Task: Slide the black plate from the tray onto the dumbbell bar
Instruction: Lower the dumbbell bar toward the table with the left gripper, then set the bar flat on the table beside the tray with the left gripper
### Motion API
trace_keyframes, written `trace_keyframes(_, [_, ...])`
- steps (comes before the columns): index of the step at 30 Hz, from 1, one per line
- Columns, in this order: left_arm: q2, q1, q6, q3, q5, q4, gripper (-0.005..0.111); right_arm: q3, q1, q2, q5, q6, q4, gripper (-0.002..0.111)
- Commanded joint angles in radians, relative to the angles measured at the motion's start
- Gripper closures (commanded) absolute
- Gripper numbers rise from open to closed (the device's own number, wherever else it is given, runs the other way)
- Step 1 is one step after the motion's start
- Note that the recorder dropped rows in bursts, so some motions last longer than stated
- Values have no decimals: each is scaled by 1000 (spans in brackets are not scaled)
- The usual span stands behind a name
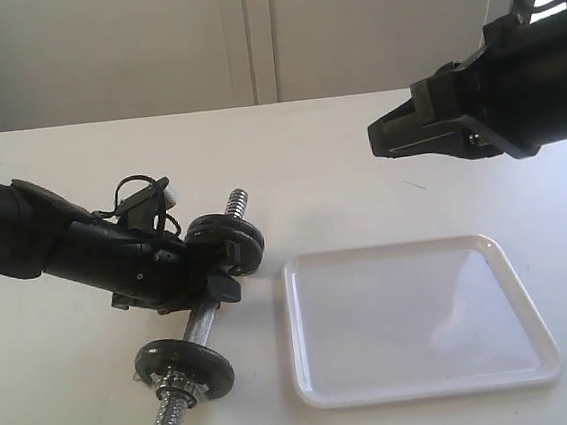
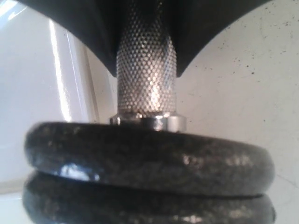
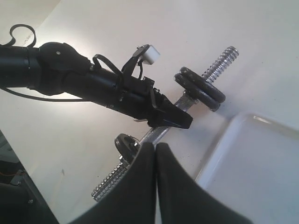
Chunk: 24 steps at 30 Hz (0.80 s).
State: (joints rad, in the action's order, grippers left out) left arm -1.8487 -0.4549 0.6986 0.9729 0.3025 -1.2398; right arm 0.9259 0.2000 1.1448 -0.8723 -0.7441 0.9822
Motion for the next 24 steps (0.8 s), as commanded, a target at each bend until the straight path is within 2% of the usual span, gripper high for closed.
trace_keyframes(1, [57,2,10,12,92,-40,107,-5,1,-4,8,-2,13,108])
trace_keyframes(5, [57,2,10,12,92,-30,106,-5,1,-4,8,-2,13,108])
trace_keyframes(7, [57,2,10,12,92,-30,101,-5,1,-4,8,-2,13,108])
trace_keyframes(14, [57,2,10,12,108,-5,62,-5,1,-4,8,-2,13,108])
trace_keyframes(17, [57,2,10,12,112,-3,50,-5,1,-4,8,-2,13,108])
trace_keyframes(20, [57,2,10,12,112,4,46,-5,1,-4,6,-2,14,108])
trace_keyframes(24, [57,2,10,12,114,32,45,-5,1,-4,6,-2,15,108])
